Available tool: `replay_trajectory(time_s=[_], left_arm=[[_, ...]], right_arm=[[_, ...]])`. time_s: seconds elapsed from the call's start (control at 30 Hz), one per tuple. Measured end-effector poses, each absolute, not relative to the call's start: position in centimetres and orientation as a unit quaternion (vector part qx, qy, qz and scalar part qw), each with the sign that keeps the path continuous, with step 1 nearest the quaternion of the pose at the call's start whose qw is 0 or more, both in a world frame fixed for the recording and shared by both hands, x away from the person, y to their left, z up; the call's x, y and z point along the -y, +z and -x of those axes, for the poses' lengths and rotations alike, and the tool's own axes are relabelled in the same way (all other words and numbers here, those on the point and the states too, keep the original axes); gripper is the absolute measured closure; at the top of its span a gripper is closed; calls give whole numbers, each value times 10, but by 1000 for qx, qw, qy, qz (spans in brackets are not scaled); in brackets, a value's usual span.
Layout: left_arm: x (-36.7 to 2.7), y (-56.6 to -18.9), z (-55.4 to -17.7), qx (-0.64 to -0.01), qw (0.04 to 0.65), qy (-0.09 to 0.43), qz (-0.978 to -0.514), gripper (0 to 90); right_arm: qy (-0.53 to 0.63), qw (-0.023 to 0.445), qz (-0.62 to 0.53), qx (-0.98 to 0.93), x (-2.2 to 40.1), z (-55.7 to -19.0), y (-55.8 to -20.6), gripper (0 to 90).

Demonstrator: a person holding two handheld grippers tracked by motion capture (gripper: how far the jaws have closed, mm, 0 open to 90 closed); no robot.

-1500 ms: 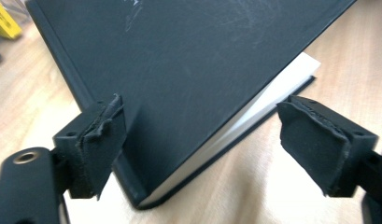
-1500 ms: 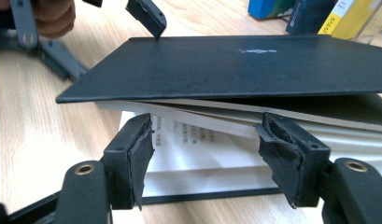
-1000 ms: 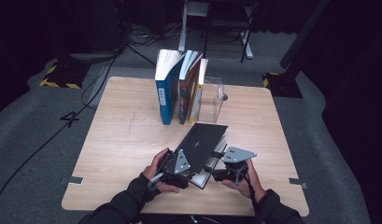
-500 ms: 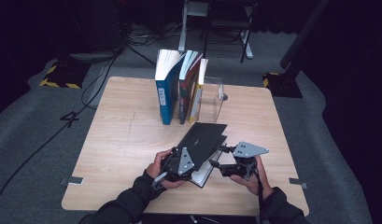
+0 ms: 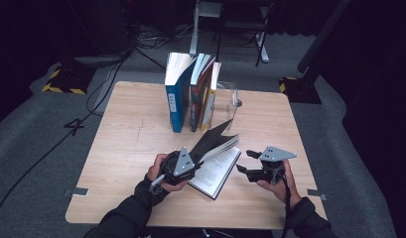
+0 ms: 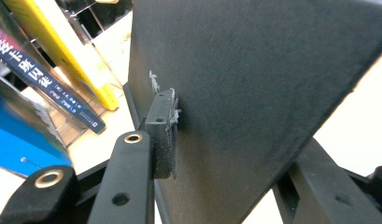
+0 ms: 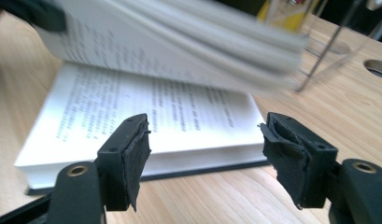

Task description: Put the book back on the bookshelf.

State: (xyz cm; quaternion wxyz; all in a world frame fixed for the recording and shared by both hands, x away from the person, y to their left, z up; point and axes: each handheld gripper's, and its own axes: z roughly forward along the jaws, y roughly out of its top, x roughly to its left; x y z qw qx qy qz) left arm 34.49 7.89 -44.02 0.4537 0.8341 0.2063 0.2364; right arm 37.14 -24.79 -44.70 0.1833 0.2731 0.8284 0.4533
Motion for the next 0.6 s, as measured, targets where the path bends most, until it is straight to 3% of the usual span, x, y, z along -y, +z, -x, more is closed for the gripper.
replay_trajectory(time_s=[0.6], left_arm=[[-108, -437, -326, -184, 499, 161, -831, 623]], right_arm=[[450, 186, -266, -832, 239, -389, -456, 340]])
